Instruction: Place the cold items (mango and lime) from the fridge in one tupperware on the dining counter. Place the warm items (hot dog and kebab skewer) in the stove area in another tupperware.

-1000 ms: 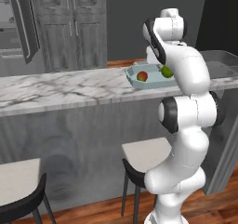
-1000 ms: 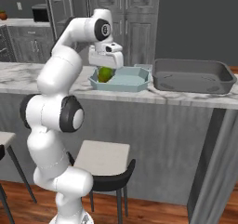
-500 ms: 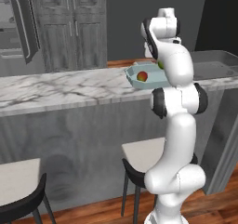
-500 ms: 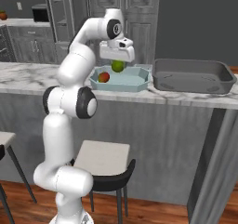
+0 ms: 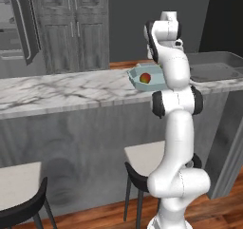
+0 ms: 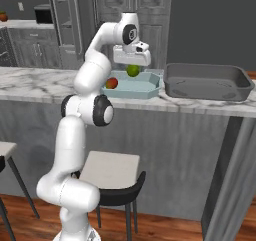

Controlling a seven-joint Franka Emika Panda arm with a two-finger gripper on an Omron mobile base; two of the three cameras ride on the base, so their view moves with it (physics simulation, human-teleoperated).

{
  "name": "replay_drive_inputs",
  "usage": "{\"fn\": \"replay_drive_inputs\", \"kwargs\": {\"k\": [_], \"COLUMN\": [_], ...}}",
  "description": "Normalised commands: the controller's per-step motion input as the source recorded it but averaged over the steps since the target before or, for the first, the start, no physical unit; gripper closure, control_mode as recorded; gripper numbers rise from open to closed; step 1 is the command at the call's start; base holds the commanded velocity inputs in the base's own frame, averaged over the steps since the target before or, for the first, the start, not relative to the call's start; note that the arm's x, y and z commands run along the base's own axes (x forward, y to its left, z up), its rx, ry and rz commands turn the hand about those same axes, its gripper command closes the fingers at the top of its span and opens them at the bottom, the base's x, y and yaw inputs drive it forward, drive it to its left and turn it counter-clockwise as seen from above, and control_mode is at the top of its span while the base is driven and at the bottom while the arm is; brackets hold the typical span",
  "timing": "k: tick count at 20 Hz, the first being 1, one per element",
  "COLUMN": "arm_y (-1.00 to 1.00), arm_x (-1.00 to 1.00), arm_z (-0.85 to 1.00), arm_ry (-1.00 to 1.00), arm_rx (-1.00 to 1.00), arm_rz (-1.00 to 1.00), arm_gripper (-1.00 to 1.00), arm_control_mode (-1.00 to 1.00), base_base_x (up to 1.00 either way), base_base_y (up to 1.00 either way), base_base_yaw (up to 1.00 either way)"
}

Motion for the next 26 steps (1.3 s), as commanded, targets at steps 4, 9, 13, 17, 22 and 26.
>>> {"fn": "replay_drive_inputs", "kwargs": {"k": [4, 9, 13, 17, 22, 26], "arm_y": [0.0, 0.0, 0.0, 0.0, 0.0, 0.0], "arm_x": [0.11, 0.02, -0.01, 0.0, 0.0, 0.0], "arm_z": [-0.37, -0.43, -0.42, -0.26, -0.07, -0.04], "arm_ry": [0.0, 0.0, 0.05, 0.0, 0.0, 0.0], "arm_rx": [0.0, 0.0, -0.03, -0.01, 0.0, 0.0], "arm_rz": [0.1, 0.08, 0.04, 0.02, 0.0, 0.0], "arm_gripper": [1.0, 1.0, 1.0, 1.0, 1.0, -1.0], "arm_control_mode": [-1.0, -1.0, -1.0, -1.0, -1.0, -1.0], "base_base_x": [0.0, 0.0, 0.0, 0.0, 0.0, 0.0], "base_base_y": [0.0, 0.0, 0.0, 0.0, 0.0, 0.0], "base_base_yaw": [0.0, 0.0, 0.0, 0.0, 0.0, 0.0]}}
